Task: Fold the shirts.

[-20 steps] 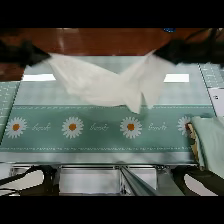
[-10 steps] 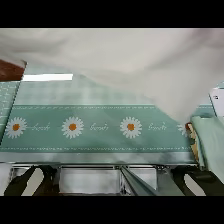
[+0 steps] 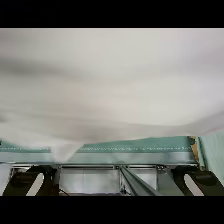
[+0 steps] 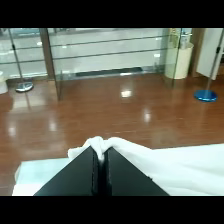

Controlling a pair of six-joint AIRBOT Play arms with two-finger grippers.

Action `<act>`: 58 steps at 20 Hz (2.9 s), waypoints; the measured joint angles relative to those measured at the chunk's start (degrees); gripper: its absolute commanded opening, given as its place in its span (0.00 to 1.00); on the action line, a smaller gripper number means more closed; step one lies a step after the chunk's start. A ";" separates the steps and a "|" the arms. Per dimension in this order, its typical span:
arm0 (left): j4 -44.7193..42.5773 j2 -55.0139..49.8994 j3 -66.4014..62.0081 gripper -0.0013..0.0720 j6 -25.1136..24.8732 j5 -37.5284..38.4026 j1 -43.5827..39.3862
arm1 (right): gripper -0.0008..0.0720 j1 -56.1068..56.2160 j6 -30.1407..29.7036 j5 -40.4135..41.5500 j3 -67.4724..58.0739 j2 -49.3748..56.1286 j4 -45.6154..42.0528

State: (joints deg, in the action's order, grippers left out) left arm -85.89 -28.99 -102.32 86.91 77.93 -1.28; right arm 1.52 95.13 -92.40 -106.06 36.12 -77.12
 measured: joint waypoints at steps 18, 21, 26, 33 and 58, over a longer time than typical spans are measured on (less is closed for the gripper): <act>-8.66 -40.46 26.67 0.06 11.34 -25.29 -2.14 | 0.04 -4.17 -10.14 39.76 38.97 36.39 16.98; -8.26 -50.34 25.62 0.20 15.02 -32.54 -1.49 | 0.36 -5.53 -12.68 42.56 32.11 47.87 22.67; -5.05 -59.19 22.45 0.71 17.03 -33.46 -0.04 | 0.58 -7.80 -13.20 42.53 21.40 59.21 29.90; -0.79 -55.63 25.18 0.71 9.75 -13.31 16.90 | 0.58 -19.23 -12.96 23.50 22.36 50.73 22.08; 40.33 -44.89 71.12 0.06 -19.52 -15.80 33.27 | 0.58 -24.35 -17.51 34.18 78.44 10.80 26.29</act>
State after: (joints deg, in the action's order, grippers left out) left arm -45.56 -73.89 -31.20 67.40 62.13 31.99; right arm -22.83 77.62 -58.22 -27.62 46.92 -50.83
